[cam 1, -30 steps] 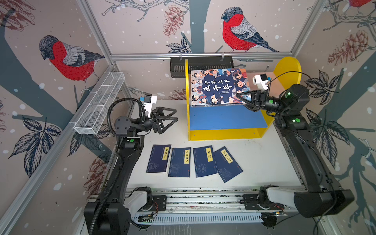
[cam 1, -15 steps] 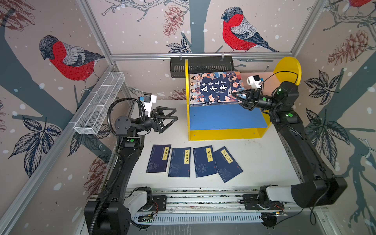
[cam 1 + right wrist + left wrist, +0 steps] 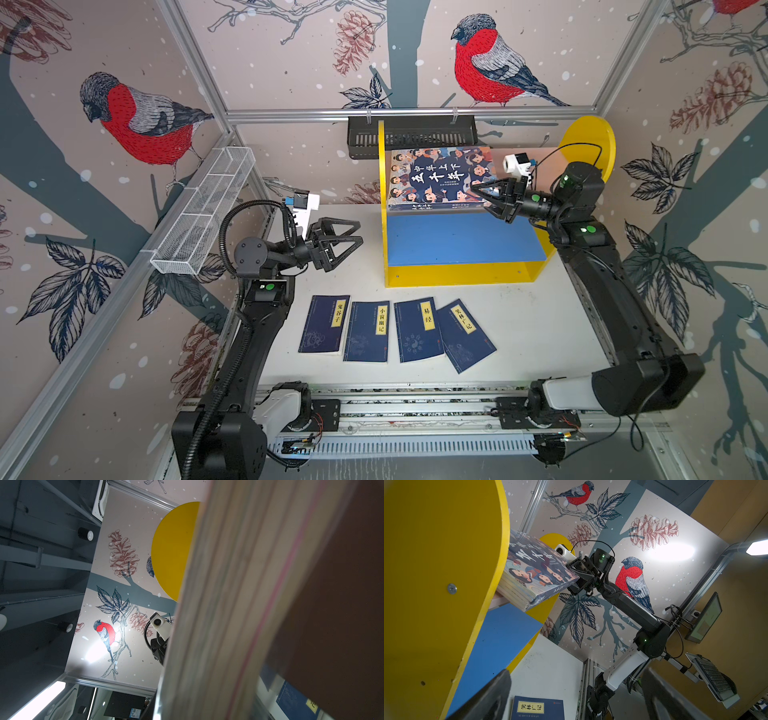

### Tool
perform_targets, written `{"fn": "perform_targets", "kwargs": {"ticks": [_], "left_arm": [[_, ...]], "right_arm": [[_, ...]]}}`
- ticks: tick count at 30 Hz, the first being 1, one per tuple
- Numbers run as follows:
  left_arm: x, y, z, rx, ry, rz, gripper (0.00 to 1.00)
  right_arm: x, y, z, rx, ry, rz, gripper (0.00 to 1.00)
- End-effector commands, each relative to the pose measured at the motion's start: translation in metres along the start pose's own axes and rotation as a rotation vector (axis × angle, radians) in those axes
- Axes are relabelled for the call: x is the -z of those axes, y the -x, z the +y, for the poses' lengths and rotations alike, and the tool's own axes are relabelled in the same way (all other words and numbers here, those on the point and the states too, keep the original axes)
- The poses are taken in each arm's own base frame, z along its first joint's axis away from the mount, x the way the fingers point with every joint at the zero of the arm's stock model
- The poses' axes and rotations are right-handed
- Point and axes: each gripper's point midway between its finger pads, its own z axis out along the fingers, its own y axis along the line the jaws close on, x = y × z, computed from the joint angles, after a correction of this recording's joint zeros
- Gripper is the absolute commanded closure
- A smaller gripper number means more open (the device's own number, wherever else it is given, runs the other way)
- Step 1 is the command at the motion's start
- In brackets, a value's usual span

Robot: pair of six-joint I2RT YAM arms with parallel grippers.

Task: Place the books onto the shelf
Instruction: 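Push the illustrated book deeper onto the blue shelf with the right gripper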

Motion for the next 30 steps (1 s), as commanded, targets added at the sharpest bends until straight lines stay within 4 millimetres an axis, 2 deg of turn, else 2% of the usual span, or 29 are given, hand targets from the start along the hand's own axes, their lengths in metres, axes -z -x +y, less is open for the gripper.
{"fn": "perform_targets", "kwargs": {"ticks": [1,6,9,19,24,30], "left_arm": [[0.000,0.003,-0.006,-0.038,-0.010,-0.013,0.02],[0.000,0.003,-0.007,-0.037,-0.012,-0.012,0.02],[-0.001,0.002,-0.007,-0.037,-0.014,-0.011,0.02],[-0.001,0.001,-0.007,-0.032,-0.018,-0.006,0.02],[-0.002,0.002,-0.008,-0.034,-0.018,-0.008,0.02],[-0.002,0.003,-0.008,-0.030,-0.018,-0.007,0.02]], "right_arm": [[0.000,0.009,0.019,0.142,0.038,-0.033,0.76],[-0.001,0.013,0.015,0.134,0.015,-0.045,0.63],[-0.002,0.016,0.009,0.142,-0.029,-0.049,0.51],[0.003,0.022,-0.016,0.174,-0.242,-0.063,0.31],[0.006,0.026,-0.017,0.213,-0.317,-0.074,0.24],[0.006,0.034,-0.025,0.268,-0.456,-0.095,0.22]]}}
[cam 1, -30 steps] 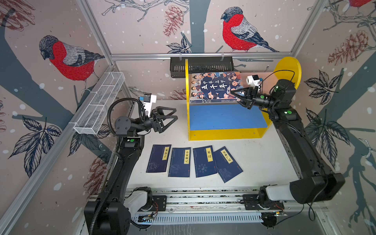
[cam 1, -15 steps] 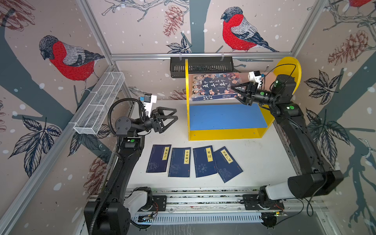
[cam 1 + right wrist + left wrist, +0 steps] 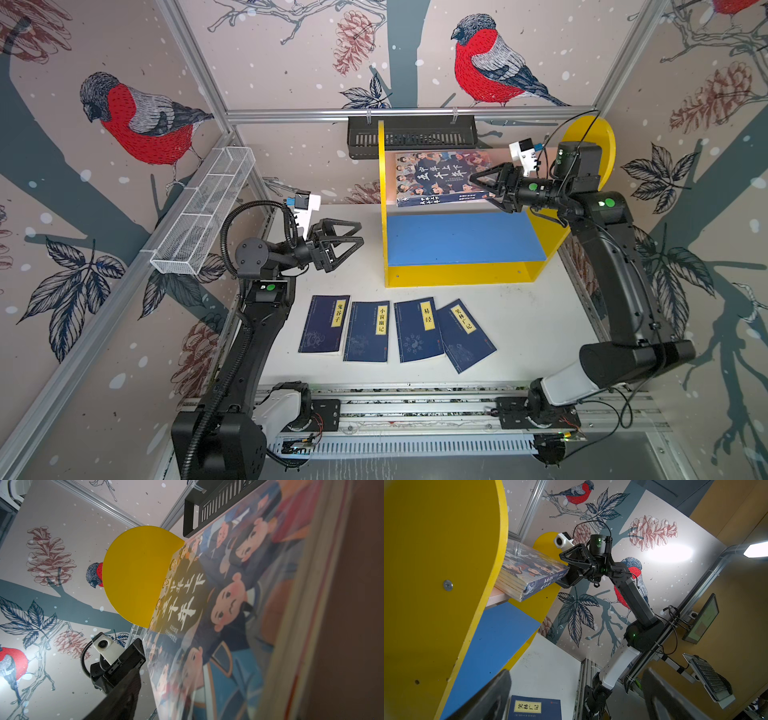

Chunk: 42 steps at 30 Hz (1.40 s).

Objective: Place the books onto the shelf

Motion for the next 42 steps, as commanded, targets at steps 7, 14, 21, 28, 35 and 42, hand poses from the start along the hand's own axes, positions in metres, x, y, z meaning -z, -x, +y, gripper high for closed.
{"fn": "perform_targets", "kwargs": {"ticks": [7,14,21,28,35,42], "left_arm": [[0.000,0.004,-0.005,-0.039,-0.008,-0.011,0.02],[0.000,0.004,-0.002,-0.031,-0.004,-0.009,0.02],[0.000,0.004,0.000,-0.027,0.002,-0.008,0.02],[-0.001,0.003,0.006,-0.027,0.020,-0.002,0.02],[-0.002,0.006,0.012,-0.084,0.065,0.026,0.02],[-0.003,0.011,0.018,-0.138,0.117,0.053,0.02]], "right_arm": [[-0.001,0.007,-0.022,0.134,-0.242,-0.020,0.14],[0.008,0.010,-0.029,0.193,-0.331,-0.050,0.10],[0.021,0.011,-0.032,0.242,-0.398,-0.061,0.08],[0.021,0.020,-0.025,0.292,-0.368,-0.073,0.06],[0.003,0.026,-0.026,0.305,-0.312,-0.047,0.06],[-0.010,0.032,-0.034,0.315,-0.303,-0.035,0.06]]}}
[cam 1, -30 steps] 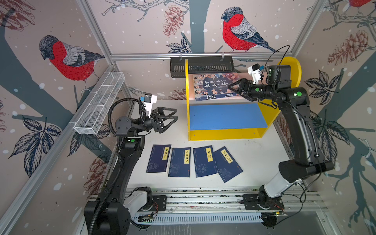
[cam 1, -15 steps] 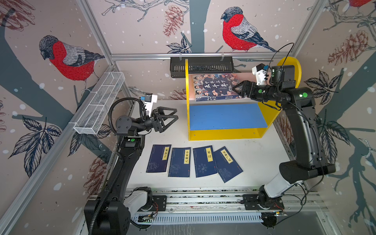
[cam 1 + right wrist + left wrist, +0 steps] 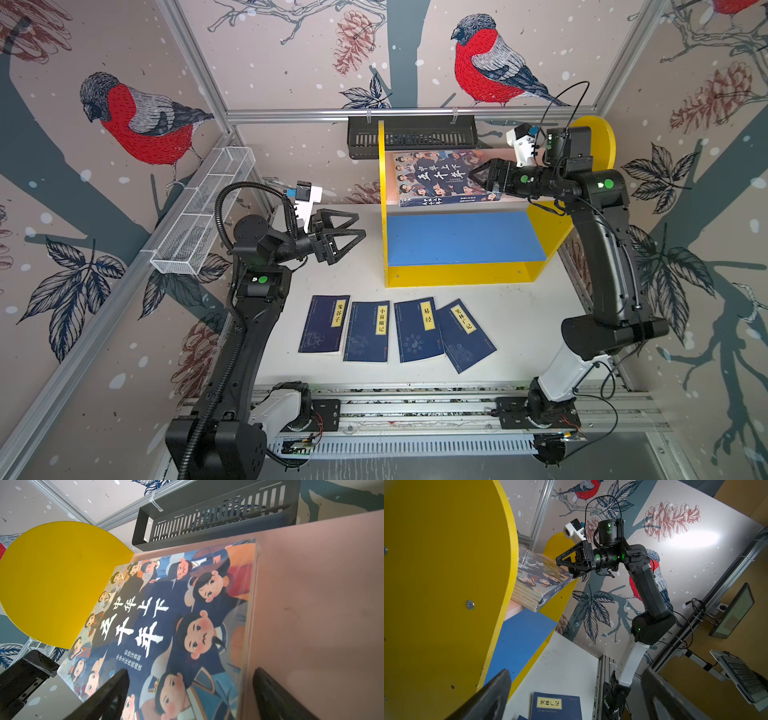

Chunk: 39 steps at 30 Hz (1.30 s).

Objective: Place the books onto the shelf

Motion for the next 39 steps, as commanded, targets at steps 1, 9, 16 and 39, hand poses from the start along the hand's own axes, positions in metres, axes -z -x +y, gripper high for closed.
{"fn": "perform_targets", "kwargs": {"ticks": [1,9,16,39], "left_arm": [[0.000,-0.006,0.008,-0.024,0.026,0.019,0.02],[-0.001,-0.002,0.012,-0.024,0.034,0.007,0.02],[-0.001,0.000,0.012,-0.030,0.036,0.003,0.02],[-0.011,0.009,0.034,-0.157,0.208,0.003,0.05]], "right_arm": [[-0.006,-0.001,-0.003,0.022,-0.003,0.013,0.05],[-0.024,-0.001,-0.002,0.036,0.006,0.025,0.05],[-0.030,-0.003,0.011,0.046,0.036,0.032,0.05],[-0.029,-0.002,0.047,0.021,0.127,0.008,0.05]]}}
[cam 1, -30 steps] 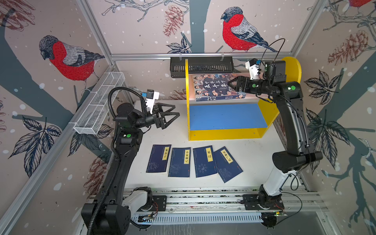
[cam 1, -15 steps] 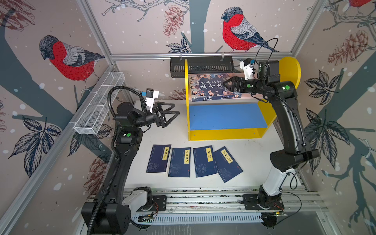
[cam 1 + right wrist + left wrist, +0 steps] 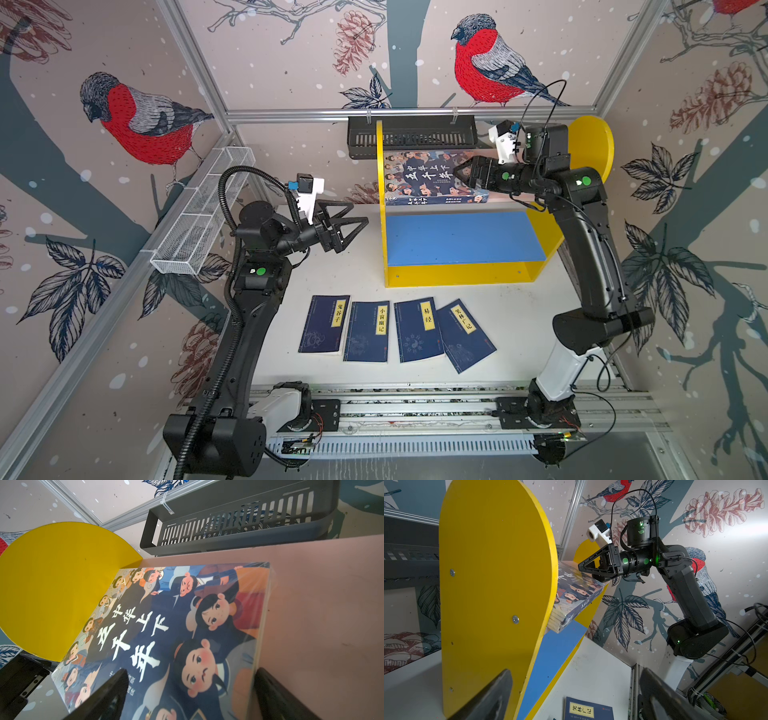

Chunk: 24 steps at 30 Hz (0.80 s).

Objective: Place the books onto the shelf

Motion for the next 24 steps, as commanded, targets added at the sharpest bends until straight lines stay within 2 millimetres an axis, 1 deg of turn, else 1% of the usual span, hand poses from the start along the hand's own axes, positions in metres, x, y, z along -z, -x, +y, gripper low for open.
{"fn": "perform_targets", "kwargs": {"ticks": [1,3,5,6,7,9,11,12,13,15,17,19,21,22,23,24], "left_arm": [[-0.005,-0.004,0.002,-0.069,0.037,0.019,0.05],[-0.009,-0.004,0.001,-0.081,0.038,0.021,0.05],[-0.013,-0.002,0.003,-0.089,0.050,0.016,0.06],[-0.015,0.000,0.003,-0.094,0.054,0.016,0.06],[-0.017,0.002,0.004,-0.103,0.058,0.011,0.07],[-0.022,0.006,0.005,-0.124,0.068,0.009,0.08],[-0.026,0.011,0.007,-0.159,0.088,0.009,0.09],[-0.028,0.011,0.009,-0.177,0.100,0.012,0.09],[-0.030,0.012,0.010,-0.195,0.116,0.013,0.10],[-0.034,0.013,0.014,-0.221,0.146,0.018,0.10],[-0.038,0.010,0.020,-0.242,0.189,0.031,0.10],[-0.041,0.007,0.025,-0.262,0.221,0.045,0.11],[-0.046,0.003,0.026,-0.296,0.243,0.069,0.11],[-0.048,0.002,0.026,-0.314,0.257,0.076,0.11],[-0.050,0.001,0.027,-0.330,0.276,0.083,0.11],[-0.053,0.001,0.028,-0.339,0.289,0.089,0.12]], "right_arm": [[-0.002,-0.003,0.018,-0.005,0.086,0.016,0.05],[-0.001,0.000,0.010,-0.002,0.055,0.006,0.05],[0.005,0.009,-0.003,0.003,0.001,-0.029,0.05],[0.010,0.013,-0.005,0.016,-0.020,-0.052,0.05],[0.016,0.019,-0.009,0.029,-0.048,-0.077,0.04],[0.033,0.029,-0.011,0.055,-0.086,-0.130,0.04],[0.053,0.035,-0.008,0.090,-0.132,-0.180,0.04],[0.061,0.035,-0.008,0.105,-0.152,-0.196,0.04],[0.070,0.033,-0.005,0.127,-0.178,-0.217,0.03],[0.080,0.024,-0.004,0.163,-0.229,-0.243,0.02],[0.092,0.009,-0.001,0.202,-0.281,-0.270,0.02],[0.100,-0.002,0.003,0.223,-0.308,-0.296,0.01],[0.108,-0.016,0.008,0.242,-0.324,-0.325,0.01],[0.111,-0.021,0.008,0.248,-0.341,-0.341,0.01],[0.118,-0.025,0.009,0.256,-0.354,-0.362,0.01],[0.120,-0.028,0.008,0.263,-0.367,-0.370,0.00]]}}
